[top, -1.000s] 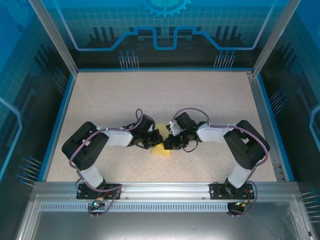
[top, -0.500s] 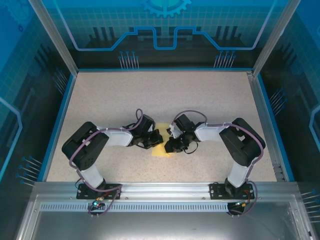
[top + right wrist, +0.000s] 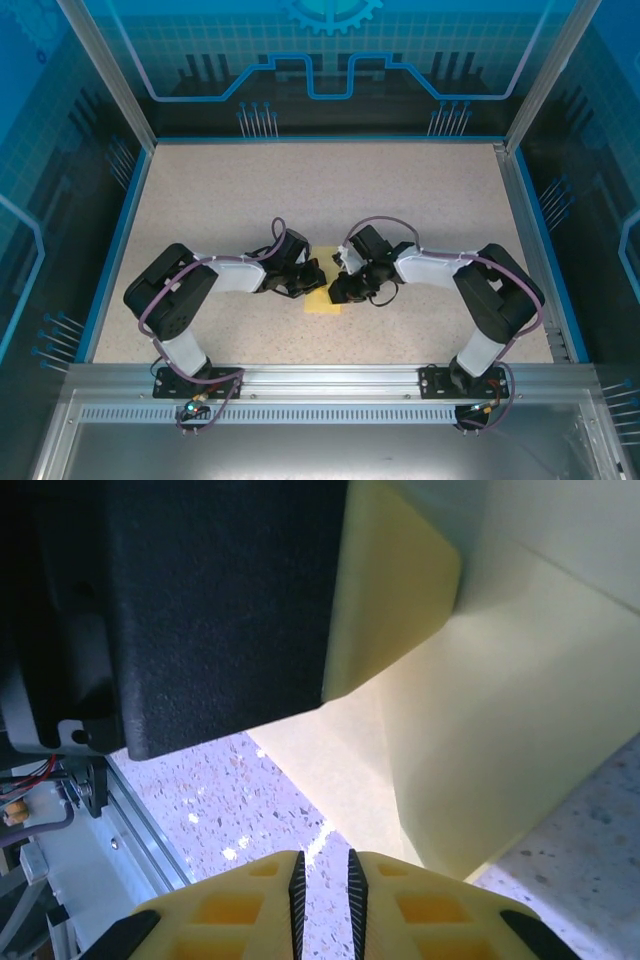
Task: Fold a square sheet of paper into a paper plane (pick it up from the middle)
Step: Fold the triangle a second time at the center of the table.
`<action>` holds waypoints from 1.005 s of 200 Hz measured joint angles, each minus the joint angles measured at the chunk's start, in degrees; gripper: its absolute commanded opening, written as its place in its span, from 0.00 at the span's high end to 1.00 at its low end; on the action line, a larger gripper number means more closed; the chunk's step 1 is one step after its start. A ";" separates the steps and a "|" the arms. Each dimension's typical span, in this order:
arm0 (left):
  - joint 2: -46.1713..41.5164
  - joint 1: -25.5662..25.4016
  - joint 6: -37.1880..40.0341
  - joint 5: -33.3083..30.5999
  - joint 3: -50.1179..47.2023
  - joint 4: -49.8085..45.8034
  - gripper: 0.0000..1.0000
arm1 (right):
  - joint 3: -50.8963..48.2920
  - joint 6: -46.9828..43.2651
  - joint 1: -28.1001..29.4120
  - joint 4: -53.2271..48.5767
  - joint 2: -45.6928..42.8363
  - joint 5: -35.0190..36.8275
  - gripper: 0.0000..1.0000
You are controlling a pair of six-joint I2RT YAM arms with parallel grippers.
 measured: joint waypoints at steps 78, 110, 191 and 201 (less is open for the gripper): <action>0.02 -0.02 0.02 0.00 0.00 0.00 1.00 | -0.61 0.20 0.17 0.37 4.15 0.85 0.79; 0.00 -0.02 0.02 -0.02 0.00 0.00 1.00 | -0.83 0.42 0.22 -0.15 3.17 0.96 0.79; 0.07 -0.02 0.04 -0.02 0.02 -0.02 1.00 | -3.65 0.90 -0.22 -0.79 1.99 0.46 0.81; 0.07 -0.02 0.04 0.00 0.02 -0.02 1.00 | -3.74 1.07 -0.22 -0.70 1.97 0.48 0.81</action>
